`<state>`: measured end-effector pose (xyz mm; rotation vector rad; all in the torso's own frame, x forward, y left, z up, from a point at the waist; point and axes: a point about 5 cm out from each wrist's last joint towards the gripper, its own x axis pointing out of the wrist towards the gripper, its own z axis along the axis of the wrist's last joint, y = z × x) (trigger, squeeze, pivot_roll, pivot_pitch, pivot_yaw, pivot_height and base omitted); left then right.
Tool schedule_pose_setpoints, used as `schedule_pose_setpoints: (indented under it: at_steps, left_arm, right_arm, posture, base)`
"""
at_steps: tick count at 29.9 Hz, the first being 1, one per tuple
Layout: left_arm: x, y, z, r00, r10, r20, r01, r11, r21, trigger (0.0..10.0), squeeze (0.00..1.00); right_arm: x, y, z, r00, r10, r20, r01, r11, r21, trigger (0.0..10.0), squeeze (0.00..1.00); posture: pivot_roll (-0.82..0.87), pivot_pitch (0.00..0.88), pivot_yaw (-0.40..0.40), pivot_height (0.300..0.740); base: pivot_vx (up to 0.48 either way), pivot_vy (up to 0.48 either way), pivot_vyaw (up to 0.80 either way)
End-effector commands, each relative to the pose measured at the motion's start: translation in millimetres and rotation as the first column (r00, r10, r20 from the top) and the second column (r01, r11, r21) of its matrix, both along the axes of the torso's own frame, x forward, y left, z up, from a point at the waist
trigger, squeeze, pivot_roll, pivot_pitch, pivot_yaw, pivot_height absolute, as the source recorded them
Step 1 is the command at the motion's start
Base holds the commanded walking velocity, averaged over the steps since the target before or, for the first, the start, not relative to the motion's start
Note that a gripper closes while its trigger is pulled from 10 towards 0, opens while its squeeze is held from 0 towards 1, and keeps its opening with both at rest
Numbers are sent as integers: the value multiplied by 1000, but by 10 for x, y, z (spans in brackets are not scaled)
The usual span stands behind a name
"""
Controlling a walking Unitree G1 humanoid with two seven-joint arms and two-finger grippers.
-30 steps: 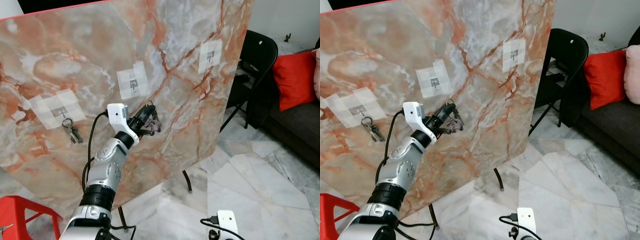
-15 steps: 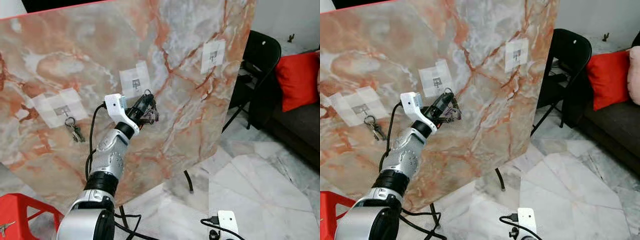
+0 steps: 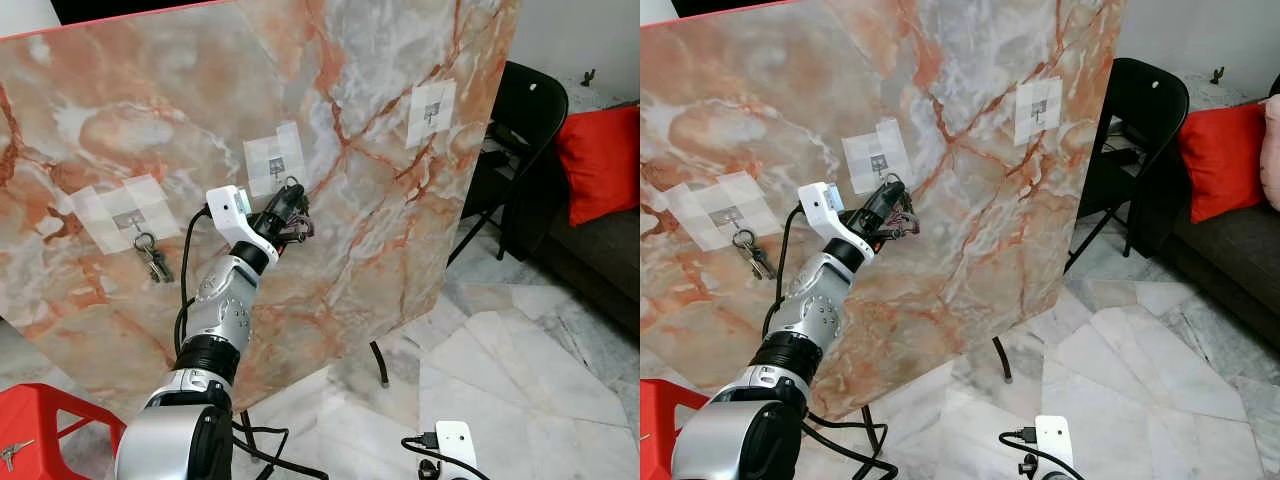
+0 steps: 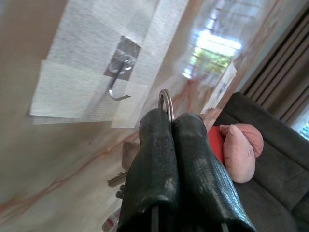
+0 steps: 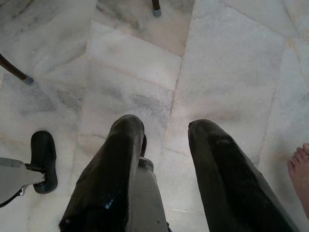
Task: Hang keys on a hook
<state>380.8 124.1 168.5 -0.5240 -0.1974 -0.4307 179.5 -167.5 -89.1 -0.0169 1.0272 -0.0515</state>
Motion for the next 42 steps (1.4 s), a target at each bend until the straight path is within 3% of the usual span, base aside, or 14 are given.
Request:
schedule_pose_setpoints:
  at_steps: [1, 42]
  left_arm:
    - [35, -20, 103, 999, -8, 33, 8, 1000, -9, 10000, 0]
    - [101, -2, 77, 998, 41, -46, -50, 976, -212, 10000, 0]
  right_arm:
    - [2, 0, 2, 1000, -1, 4, 1, 1000, -1, 10000, 0]
    - [11, -6, 6, 1000, -2, 9, 2, 1000, -2, 10000, 0]
  posture:
    - [-44, 0, 3, 740]
    - [-44, 2, 3, 740]
  base:
    - [0, 0, 0]
    - [0, 0, 0]
